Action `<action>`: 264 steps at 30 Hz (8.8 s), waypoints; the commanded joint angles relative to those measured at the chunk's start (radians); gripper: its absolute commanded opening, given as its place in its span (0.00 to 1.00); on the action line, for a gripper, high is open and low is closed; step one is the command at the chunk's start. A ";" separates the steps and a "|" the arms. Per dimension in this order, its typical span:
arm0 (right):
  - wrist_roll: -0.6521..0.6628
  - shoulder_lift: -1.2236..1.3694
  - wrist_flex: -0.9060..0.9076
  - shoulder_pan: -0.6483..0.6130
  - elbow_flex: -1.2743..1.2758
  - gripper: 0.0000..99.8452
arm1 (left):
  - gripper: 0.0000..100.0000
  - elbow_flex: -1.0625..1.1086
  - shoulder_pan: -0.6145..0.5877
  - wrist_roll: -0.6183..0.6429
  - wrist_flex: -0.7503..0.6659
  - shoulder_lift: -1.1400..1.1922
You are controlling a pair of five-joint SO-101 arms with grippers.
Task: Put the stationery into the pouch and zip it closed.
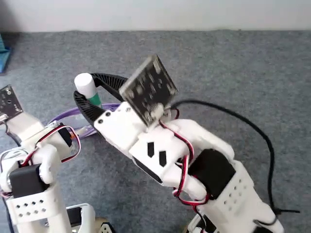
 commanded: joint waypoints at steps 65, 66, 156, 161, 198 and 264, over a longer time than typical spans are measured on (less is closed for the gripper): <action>-0.029 -0.134 -0.315 0.151 0.844 0.16 | 0.01 0.018 0.002 0.012 -0.023 0.023; -0.031 -0.133 -0.315 0.157 0.844 0.16 | 0.01 0.018 0.002 0.012 -0.023 0.023; -0.032 -0.151 0.021 0.315 0.342 0.01 | 0.32 0.016 0.124 -0.232 0.236 -0.379; -0.032 -0.234 0.174 0.311 0.342 0.01 | 0.32 0.127 -0.038 -0.325 0.075 -0.379; -0.158 -0.453 0.961 0.217 0.350 0.01 | 0.32 0.269 0.509 -0.087 -0.606 -0.054; 0.049 -0.432 0.624 0.512 0.353 0.01 | 0.13 0.857 0.913 -0.580 -1.102 -0.523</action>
